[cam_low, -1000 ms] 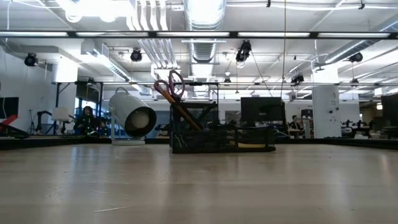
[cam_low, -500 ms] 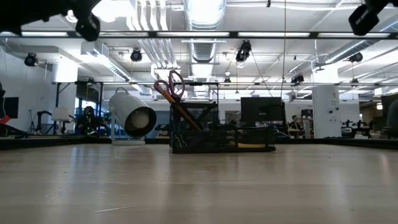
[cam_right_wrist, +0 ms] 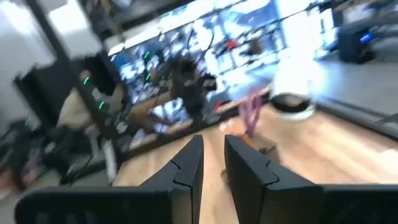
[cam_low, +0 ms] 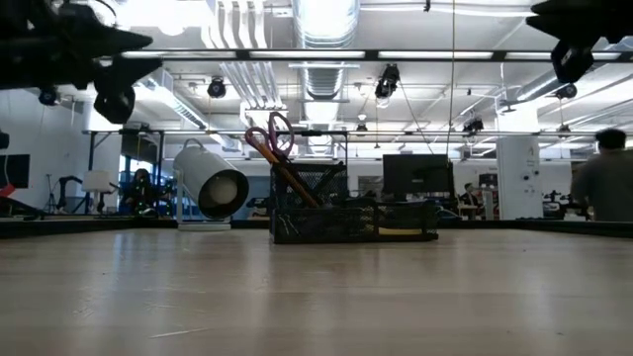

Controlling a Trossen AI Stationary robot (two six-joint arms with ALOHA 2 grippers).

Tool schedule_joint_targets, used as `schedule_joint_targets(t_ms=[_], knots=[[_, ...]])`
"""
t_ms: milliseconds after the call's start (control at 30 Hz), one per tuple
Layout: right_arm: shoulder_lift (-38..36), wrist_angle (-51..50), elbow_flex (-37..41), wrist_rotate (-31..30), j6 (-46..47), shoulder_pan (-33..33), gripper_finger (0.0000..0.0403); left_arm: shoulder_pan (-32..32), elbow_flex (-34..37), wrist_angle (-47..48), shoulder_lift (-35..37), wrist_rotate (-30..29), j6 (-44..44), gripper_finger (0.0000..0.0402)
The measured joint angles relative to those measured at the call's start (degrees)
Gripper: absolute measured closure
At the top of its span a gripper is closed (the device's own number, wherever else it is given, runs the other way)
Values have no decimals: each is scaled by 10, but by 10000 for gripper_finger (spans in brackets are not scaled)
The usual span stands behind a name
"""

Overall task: Pick and place office supplies into organizer
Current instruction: Return to Home Position

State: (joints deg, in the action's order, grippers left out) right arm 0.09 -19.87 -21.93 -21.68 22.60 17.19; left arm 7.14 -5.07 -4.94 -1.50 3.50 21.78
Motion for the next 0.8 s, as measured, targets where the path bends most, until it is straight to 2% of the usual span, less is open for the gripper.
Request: schedule_joint_targets(t_ms=[100,300,400,467,533,567,667,800], knots=[[3,29,0,-40,1,0,344,0,-2,-17,-29,-11,23,272],[0,59,-7,-41,-5,0,344,0,-1,-60,-65,-8,18,272],[1,79,-18,-40,-23,0,344,0,-2,-121,-58,-5,17,272],[3,81,-22,-26,-50,0,344,0,-2,-167,-53,43,-20,272],[2,76,-22,6,-83,0,344,3,-1,-167,-38,136,-101,272],[0,76,-20,21,-89,0,344,3,1,-162,-29,154,-103,272],[0,73,-16,45,-80,0,344,4,12,-128,-4,152,-72,272],[1,68,-8,48,-67,0,344,4,38,-82,-2,153,-14,272]])
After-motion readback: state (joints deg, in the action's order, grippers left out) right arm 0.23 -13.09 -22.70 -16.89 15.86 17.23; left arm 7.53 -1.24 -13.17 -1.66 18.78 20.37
